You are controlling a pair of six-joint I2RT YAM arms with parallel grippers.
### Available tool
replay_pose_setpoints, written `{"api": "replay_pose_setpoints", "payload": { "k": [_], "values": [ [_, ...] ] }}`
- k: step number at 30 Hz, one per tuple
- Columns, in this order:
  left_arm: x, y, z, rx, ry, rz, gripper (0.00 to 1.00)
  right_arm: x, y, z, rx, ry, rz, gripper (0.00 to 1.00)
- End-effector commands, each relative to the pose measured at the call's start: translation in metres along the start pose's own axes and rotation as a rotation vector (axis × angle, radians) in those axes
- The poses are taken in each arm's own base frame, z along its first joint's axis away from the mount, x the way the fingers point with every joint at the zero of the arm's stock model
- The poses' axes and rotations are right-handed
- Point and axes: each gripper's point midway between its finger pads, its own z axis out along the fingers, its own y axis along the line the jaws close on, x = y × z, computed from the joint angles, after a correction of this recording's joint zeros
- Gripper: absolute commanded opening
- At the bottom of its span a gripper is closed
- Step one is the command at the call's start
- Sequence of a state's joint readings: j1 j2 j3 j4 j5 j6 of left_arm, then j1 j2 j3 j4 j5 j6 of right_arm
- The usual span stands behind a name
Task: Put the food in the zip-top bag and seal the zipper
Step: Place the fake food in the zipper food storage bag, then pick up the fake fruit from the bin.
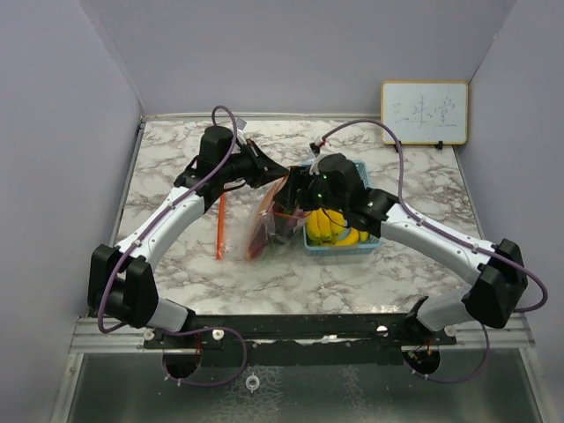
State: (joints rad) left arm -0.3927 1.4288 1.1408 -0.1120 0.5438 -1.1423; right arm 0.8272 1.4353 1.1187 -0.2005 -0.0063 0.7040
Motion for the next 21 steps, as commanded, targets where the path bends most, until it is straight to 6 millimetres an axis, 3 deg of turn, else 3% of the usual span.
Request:
{"api": "replay_pose_setpoints", "payload": {
  "k": [1, 6, 8, 9, 11, 12, 17, 21],
  "values": [
    [0.000, -0.029, -0.013, 0.089, 0.014, 0.128, 0.00, -0.053, -0.018, -0.046, 0.202, -0.122, -0.177, 0.69],
    [0.002, -0.015, -0.018, 0.015, 0.010, 0.185, 0.00, -0.093, -0.044, -0.085, 0.353, -0.230, -0.190, 0.69],
    [0.002, -0.024, -0.019, 0.050, 0.025, 0.187, 0.00, -0.101, -0.067, -0.089, 0.410, -0.224, -0.148, 0.68],
    [0.002, -0.038, -0.020, 0.112, 0.029, 0.198, 0.00, -0.101, -0.080, -0.088, 0.434, -0.206, -0.125, 0.67],
    [-0.001, -0.066, -0.025, 0.231, 0.009, 0.209, 0.00, -0.103, -0.105, -0.083, 0.473, -0.174, -0.092, 0.66],
    [-0.004, -0.070, -0.027, 0.244, -0.007, 0.201, 0.00, -0.102, -0.116, -0.078, 0.491, -0.156, -0.086, 0.66],
    [-0.006, -0.041, -0.012, 0.137, 0.025, 0.152, 0.00, -0.086, -0.173, -0.041, 0.586, -0.034, -0.055, 0.60],
    [-0.005, -0.040, -0.009, 0.147, 0.036, 0.139, 0.00, -0.074, -0.210, -0.015, 0.621, 0.024, -0.026, 0.57]
  ]
}}
